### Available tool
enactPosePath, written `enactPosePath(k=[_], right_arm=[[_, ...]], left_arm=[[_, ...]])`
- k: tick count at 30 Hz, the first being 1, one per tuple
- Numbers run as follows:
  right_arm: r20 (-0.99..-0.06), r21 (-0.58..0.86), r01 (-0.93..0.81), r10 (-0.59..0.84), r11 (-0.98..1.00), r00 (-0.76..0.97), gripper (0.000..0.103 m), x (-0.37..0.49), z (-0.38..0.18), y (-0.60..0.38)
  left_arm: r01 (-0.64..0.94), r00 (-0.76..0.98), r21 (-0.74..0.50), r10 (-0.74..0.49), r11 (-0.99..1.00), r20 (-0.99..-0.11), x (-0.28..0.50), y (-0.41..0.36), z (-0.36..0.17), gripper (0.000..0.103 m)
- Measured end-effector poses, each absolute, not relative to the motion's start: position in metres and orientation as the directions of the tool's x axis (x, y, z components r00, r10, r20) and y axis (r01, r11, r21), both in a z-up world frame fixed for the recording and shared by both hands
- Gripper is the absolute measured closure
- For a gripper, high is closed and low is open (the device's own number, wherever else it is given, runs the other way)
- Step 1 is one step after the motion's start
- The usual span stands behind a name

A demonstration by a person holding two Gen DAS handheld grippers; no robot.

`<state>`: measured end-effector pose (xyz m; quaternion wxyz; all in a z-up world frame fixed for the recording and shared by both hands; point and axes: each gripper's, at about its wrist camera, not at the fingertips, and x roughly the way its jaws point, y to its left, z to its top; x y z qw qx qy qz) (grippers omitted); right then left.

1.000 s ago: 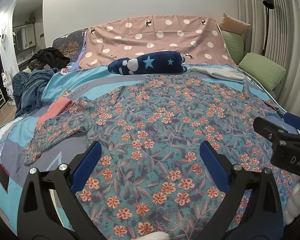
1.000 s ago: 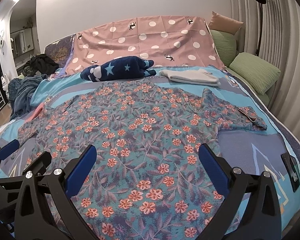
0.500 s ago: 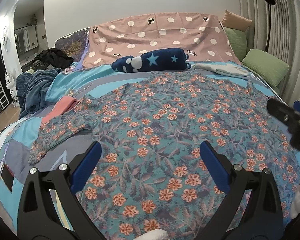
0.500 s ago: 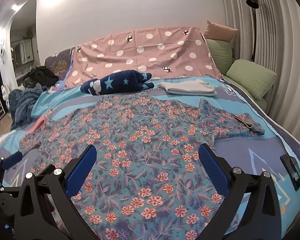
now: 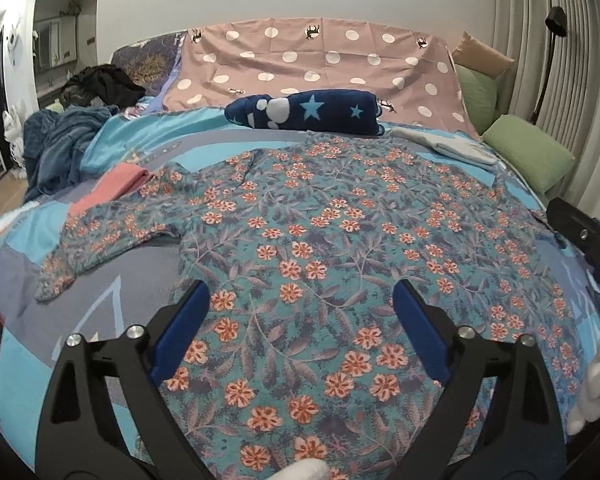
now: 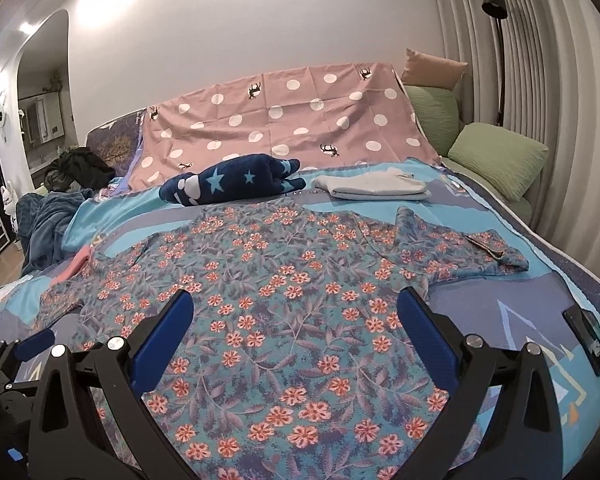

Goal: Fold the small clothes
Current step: 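Grasp the floral shirt's sleeve cuff with the left gripper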

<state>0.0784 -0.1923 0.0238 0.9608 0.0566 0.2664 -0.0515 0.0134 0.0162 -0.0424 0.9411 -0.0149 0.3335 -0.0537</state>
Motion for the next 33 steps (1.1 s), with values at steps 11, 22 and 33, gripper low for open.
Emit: enactPosePath(k=[11, 22, 33], right_arm=[[-0.555, 0.043, 0.115, -0.071, 0.992, 0.829, 0.001, 0.094, 0.022, -0.185], [-0.605, 0.024, 0.182, -0.131, 0.983, 0.786, 0.001, 0.113, 0.008, -0.201], [-0.621, 0.003, 0.158, -0.122, 0.987, 0.774, 0.001, 0.129, 0.003, -0.189]], left_arm=[[0.05, 0.75, -0.388, -0.292, 0.92, -0.594, 0.036, 0.108, -0.044, 0.044], [-0.519, 0.688, -0.604, -0.123, 0.605, -0.715, 0.062, 0.342, -0.128, 0.06], [-0.668, 0.694, -0.696, -0.119, 0.262, -0.71, 0.08, 0.443, -0.212, 0.06]])
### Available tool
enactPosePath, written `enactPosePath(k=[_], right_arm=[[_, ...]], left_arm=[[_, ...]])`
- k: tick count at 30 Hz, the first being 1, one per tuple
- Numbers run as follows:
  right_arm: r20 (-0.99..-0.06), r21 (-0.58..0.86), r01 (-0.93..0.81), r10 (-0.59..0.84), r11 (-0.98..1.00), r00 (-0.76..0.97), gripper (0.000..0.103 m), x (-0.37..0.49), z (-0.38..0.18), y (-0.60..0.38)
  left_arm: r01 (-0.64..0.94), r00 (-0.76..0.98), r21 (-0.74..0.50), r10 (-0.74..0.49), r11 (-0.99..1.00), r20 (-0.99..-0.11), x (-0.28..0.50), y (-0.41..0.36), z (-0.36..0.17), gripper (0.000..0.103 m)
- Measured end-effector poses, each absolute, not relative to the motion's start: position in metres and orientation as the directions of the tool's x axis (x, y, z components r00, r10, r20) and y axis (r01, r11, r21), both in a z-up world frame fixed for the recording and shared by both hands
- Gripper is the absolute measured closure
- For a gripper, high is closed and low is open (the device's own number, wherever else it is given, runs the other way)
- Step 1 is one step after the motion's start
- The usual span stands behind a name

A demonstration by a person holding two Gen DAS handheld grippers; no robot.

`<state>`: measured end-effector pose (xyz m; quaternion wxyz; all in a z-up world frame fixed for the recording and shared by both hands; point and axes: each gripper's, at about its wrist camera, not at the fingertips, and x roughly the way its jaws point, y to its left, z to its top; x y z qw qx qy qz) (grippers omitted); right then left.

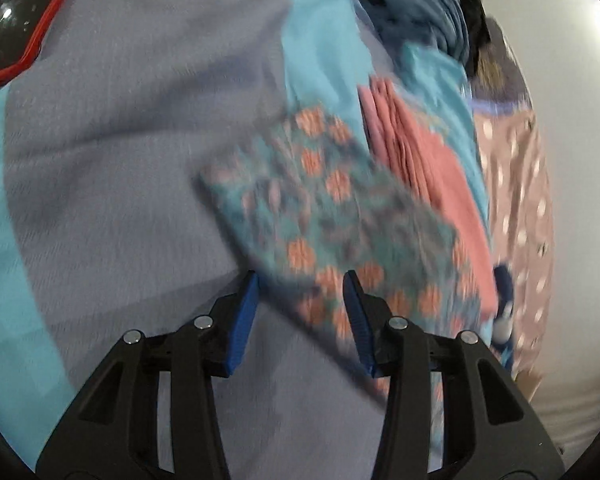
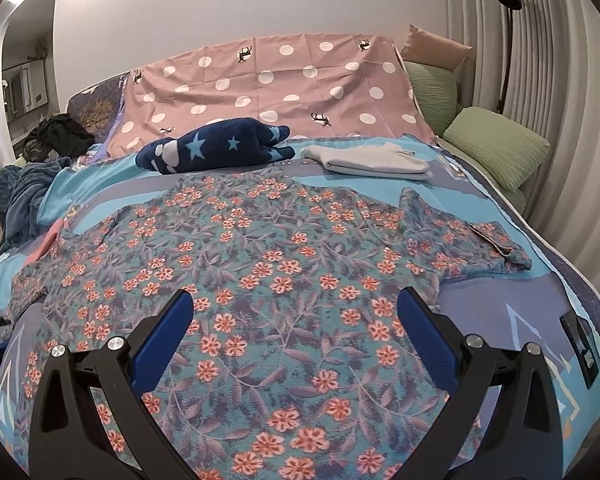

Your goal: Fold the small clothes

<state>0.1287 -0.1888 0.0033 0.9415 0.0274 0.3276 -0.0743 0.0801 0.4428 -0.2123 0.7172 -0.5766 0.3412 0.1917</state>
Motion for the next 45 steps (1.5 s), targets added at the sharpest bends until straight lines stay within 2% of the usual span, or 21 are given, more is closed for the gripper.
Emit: enactPosePath(k=[2, 4, 5, 7, 11, 16, 20, 24, 28, 34, 37, 40, 42, 45], right_arm=[[-0.619, -0.005, 0.153, -0.123, 0.988, 0.775, 0.001, 0.13, 0.003, -0.187], [-0.62, -0.008, 0.152, -0.124, 0.988, 0.775, 0.001, 0.13, 0.002, -0.186], [-0.621, -0.006, 0.152, -0.122, 0.988, 0.774, 0.001, 0.13, 0.002, -0.187], [-0.623, 0.002, 0.151, -0.117, 0.989, 0.774, 0.001, 0.131, 0.001, -0.188], [-0.613, -0.002, 0.15, -0.12, 0.989, 0.781, 0.001, 0.13, 0.004, -0.192], [-0.599, 0.018, 0.147, -0.107, 0.989, 0.793, 0.001, 0.127, 0.007, -0.2], [-0.592, 0.03, 0.152, -0.105, 0.988, 0.799, 0.001, 0.119, 0.007, -0.211], [-0.6, 0.036, 0.178, -0.121, 0.983, 0.791, 0.001, 0.114, 0.005, -0.23], [-0.629, 0.054, 0.201, -0.123, 0.978, 0.768, 0.001, 0.114, 0.002, -0.252], [-0.681, 0.058, 0.159, -0.077, 0.986, 0.728, 0.003, 0.128, 0.002, -0.273], [-0.713, 0.096, 0.069, 0.02, 0.993, 0.701, 0.014, 0.146, 0.005, -0.268], [-0.738, 0.234, -0.036, 0.202, 0.972, 0.644, 0.033, 0.173, 0.002, -0.261], [-0.745, 0.35, -0.09, 0.335, 0.933, 0.576, 0.034, 0.198, -0.004, -0.252], [-0.77, 0.431, -0.092, 0.419, 0.898, 0.481, 0.034, 0.233, -0.02, -0.235]], left_arm=[[-0.661, 0.715, -0.713, -0.09, 0.235, -0.693, 0.083, 0.452, -0.217, 0.06], [-0.651, 0.729, -0.727, -0.084, 0.219, -0.679, 0.085, 0.458, -0.222, 0.083], [-0.628, 0.747, -0.749, -0.105, 0.213, -0.656, 0.087, 0.461, -0.224, 0.099], [-0.605, 0.768, -0.766, -0.095, 0.219, -0.634, 0.091, 0.459, -0.212, 0.099], [-0.486, 0.829, -0.76, -0.048, 0.431, -0.557, 0.103, 0.426, -0.135, 0.099], [-0.225, 0.898, -0.725, -0.151, 0.651, -0.414, 0.137, 0.343, -0.036, 0.099], [-0.004, 0.88, -0.634, -0.298, 0.773, -0.37, 0.165, 0.238, 0.013, 0.099], [0.151, 0.809, -0.552, -0.423, 0.82, -0.408, 0.183, 0.143, 0.018, 0.099], [0.241, 0.721, -0.482, -0.488, 0.842, -0.492, 0.198, 0.062, -0.012, 0.099], [0.273, 0.603, -0.466, -0.528, 0.841, -0.598, 0.215, 0.008, -0.063, 0.099], [0.284, 0.583, -0.452, -0.526, 0.846, -0.619, 0.21, -0.002, -0.076, 0.099], [0.289, 0.568, -0.454, -0.533, 0.843, -0.628, 0.212, -0.005, -0.085, 0.099], [0.288, 0.558, -0.464, -0.541, 0.837, -0.629, 0.203, -0.004, -0.093, 0.099], [0.285, 0.542, -0.486, -0.557, 0.826, -0.629, 0.202, 0.001, -0.099, 0.099]])
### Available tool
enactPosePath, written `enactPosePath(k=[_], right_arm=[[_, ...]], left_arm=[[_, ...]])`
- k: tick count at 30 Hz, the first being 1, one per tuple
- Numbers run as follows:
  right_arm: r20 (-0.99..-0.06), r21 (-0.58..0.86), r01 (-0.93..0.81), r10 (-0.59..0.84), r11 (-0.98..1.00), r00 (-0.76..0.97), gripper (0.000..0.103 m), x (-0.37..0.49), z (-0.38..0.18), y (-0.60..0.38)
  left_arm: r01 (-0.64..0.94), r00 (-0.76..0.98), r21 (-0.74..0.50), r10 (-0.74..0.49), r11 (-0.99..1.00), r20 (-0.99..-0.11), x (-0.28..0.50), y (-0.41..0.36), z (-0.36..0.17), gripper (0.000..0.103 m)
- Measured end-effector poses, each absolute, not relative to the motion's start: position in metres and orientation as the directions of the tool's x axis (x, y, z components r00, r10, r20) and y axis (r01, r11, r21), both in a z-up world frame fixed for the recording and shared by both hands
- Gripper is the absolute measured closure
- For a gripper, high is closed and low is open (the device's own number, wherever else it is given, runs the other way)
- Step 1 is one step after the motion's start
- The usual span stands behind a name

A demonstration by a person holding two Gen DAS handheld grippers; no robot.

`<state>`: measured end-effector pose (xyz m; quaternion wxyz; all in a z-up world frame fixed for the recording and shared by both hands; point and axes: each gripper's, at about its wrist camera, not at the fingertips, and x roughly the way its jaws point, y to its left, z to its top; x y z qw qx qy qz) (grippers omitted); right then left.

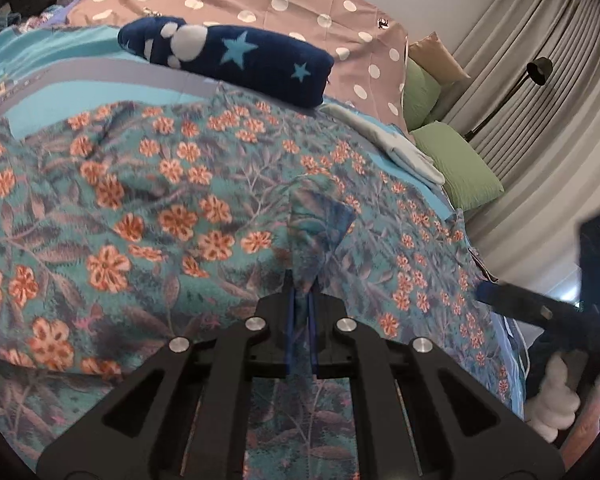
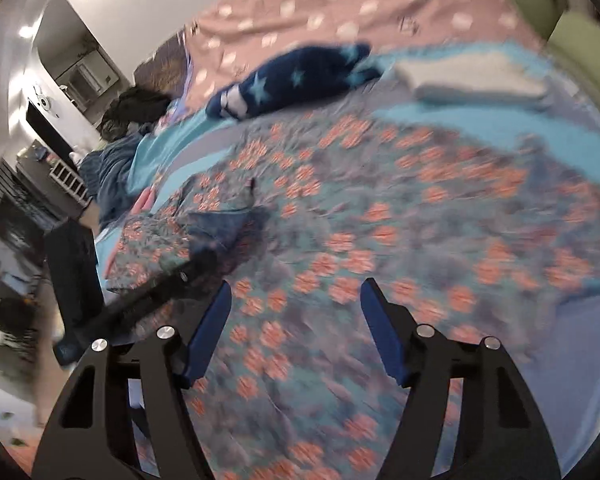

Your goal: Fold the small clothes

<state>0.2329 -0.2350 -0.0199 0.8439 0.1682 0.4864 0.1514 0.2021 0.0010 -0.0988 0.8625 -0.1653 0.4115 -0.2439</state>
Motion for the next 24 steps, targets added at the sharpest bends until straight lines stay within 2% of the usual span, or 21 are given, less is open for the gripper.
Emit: enactPosePath(k=[5, 13, 14, 15, 16, 17, 24], right_arm=[[-0.791, 0.528, -0.055, 0.514, 0.847, 0.333, 0.034, 0.284, -0.053, -0.205], [-0.751, 0.636, 0.011, 0.617, 0.771, 0.234, 0.034, 0.343, -0.067, -0.177], [-0.753, 0.635, 0.011, 0.616, 0.772, 0.229, 0.038, 0.347, -0.069, -0.173], [-0.761, 0.624, 0.003, 0.606, 0.782, 0.233, 0.068, 0.352, -0.068, -0.167], [-0.769, 0.607, -0.02, 0.594, 0.794, 0.236, 0.088, 0.355, -0.066, -0.161], [-0.773, 0.6, -0.033, 0.59, 0.8, 0.232, 0.099, 0.356, -0.066, -0.158], [-0.738, 0.536, -0.15, 0.547, 0.831, 0.395, 0.1, 0.337, -0.009, -0.178]], left_arm=[[0.291, 0.531, -0.509, -0.58, 0.81, -0.618, 0.2, 0.004, -0.104, 0.098], [0.3, 0.517, -0.533, -0.605, 0.791, -0.606, 0.2, 0.004, -0.106, 0.098], [0.302, 0.516, -0.533, -0.606, 0.79, -0.605, 0.2, 0.003, -0.105, 0.098], [0.303, 0.517, -0.533, -0.606, 0.79, -0.604, 0.2, 0.003, -0.105, 0.098], [0.305, 0.519, -0.534, -0.608, 0.788, -0.601, 0.199, 0.003, -0.104, 0.098], [0.307, 0.522, -0.533, -0.608, 0.788, -0.598, 0.199, 0.003, -0.103, 0.098], [0.403, 0.543, -0.463, -0.613, 0.789, -0.573, 0.191, -0.029, -0.057, 0.098]])
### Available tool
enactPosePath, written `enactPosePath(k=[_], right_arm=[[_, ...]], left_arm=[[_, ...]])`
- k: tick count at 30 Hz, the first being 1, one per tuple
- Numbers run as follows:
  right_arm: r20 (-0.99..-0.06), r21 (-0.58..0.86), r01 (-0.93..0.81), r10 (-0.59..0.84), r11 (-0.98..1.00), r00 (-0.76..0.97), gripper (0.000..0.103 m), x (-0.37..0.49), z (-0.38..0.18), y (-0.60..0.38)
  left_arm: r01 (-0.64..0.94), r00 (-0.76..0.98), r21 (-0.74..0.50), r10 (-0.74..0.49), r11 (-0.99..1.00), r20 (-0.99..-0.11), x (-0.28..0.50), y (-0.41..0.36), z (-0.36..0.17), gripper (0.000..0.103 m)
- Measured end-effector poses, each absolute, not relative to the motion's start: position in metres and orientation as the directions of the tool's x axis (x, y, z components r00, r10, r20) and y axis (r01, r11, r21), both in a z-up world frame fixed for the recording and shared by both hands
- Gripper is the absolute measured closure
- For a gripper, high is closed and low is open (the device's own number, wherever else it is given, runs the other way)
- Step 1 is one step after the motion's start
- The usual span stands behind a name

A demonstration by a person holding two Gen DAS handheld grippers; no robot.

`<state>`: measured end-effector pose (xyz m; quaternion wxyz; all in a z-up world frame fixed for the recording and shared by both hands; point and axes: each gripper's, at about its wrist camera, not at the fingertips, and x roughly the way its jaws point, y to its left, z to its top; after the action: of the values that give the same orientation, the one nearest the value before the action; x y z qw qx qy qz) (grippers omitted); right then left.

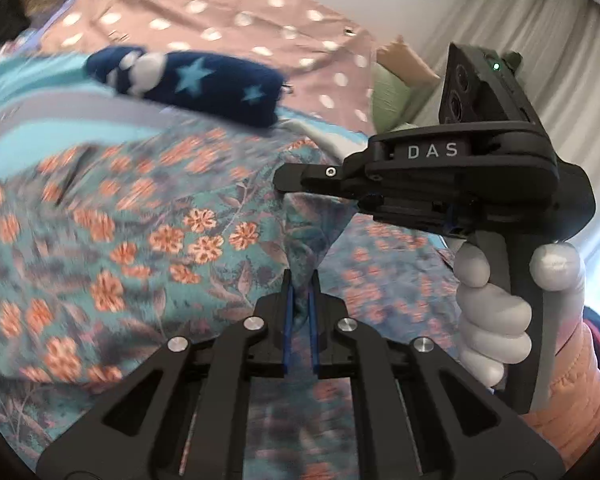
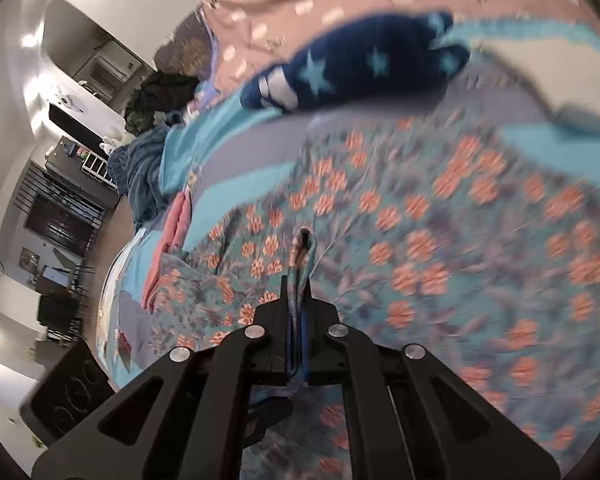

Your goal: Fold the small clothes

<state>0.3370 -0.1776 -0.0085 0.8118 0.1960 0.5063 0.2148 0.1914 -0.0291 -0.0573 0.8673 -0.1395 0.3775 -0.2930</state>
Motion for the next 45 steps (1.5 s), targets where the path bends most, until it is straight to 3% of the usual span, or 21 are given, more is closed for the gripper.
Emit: enactPosePath(k=[7, 17, 19, 21, 23, 25, 27, 32, 38, 42, 45], right_arm=[[-0.721, 0.489, -0.119, 0.477, 0.864, 0.502, 0.1, 0.316, 0.018, -0.25], [-0.744, 0.495, -0.03, 0.442, 0.868, 0.502, 0.1, 0.307, -0.029, -0.309], [-0.735, 0.499, -0.033, 0.444, 0.866, 0.512, 0.1, 0.305, -0.029, -0.314], [-0.718, 0.508, -0.05, 0.455, 0.86, 0.526, 0.099, 0.304, -0.028, -0.317], [-0.709, 0.504, -0.054, 0.449, 0.862, 0.543, 0.096, 0.303, -0.026, -0.321], [-0.723, 0.473, -0.026, 0.405, 0.881, 0.559, 0.093, 0.303, -0.027, -0.329], [-0.735, 0.465, 0.005, 0.383, 0.885, 0.559, 0.092, 0.302, -0.031, -0.339], [-0.747, 0.468, 0.035, 0.374, 0.883, 0.55, 0.092, 0.288, -0.037, -0.354], [-0.75, 0.45, -0.104, 0.438, 0.887, 0.495, 0.09, 0.263, -0.029, -0.32], [-0.777, 0.416, -0.194, 0.458, 0.889, 0.432, 0.065, 0.25, -0.034, -0.288], [-0.867, 0.27, -0.16, 0.312, 0.949, 0.388, 0.065, 0.254, -0.052, -0.275]], left_arm=[[0.521, 0.493, -0.399, -0.648, 0.754, -0.58, 0.189, -0.107, -0.032, 0.098], [0.521, 0.439, -0.365, -0.609, 0.771, -0.66, 0.19, -0.157, -0.068, 0.094], [0.524, 0.439, -0.361, -0.608, 0.771, -0.662, 0.191, -0.161, -0.07, 0.088], [0.534, 0.43, -0.362, -0.614, 0.764, -0.662, 0.188, -0.163, -0.07, 0.067], [0.549, 0.427, -0.351, -0.615, 0.759, -0.663, 0.184, -0.165, -0.07, 0.054], [0.561, 0.431, -0.322, -0.601, 0.763, -0.673, 0.177, -0.163, -0.069, 0.048], [0.57, 0.453, -0.281, -0.581, 0.772, -0.677, 0.168, -0.154, -0.067, 0.042], [0.502, 0.559, -0.212, -0.502, 0.838, -0.66, 0.153, -0.091, -0.054, 0.04], [0.185, 0.732, -0.183, -0.259, 0.966, -0.63, 0.146, 0.048, -0.046, 0.037], [0.033, 0.732, -0.199, -0.159, 0.98, -0.663, 0.138, 0.12, -0.058, 0.035], [0.031, 0.7, -0.231, -0.186, 0.972, -0.69, 0.14, 0.146, -0.072, 0.035]])
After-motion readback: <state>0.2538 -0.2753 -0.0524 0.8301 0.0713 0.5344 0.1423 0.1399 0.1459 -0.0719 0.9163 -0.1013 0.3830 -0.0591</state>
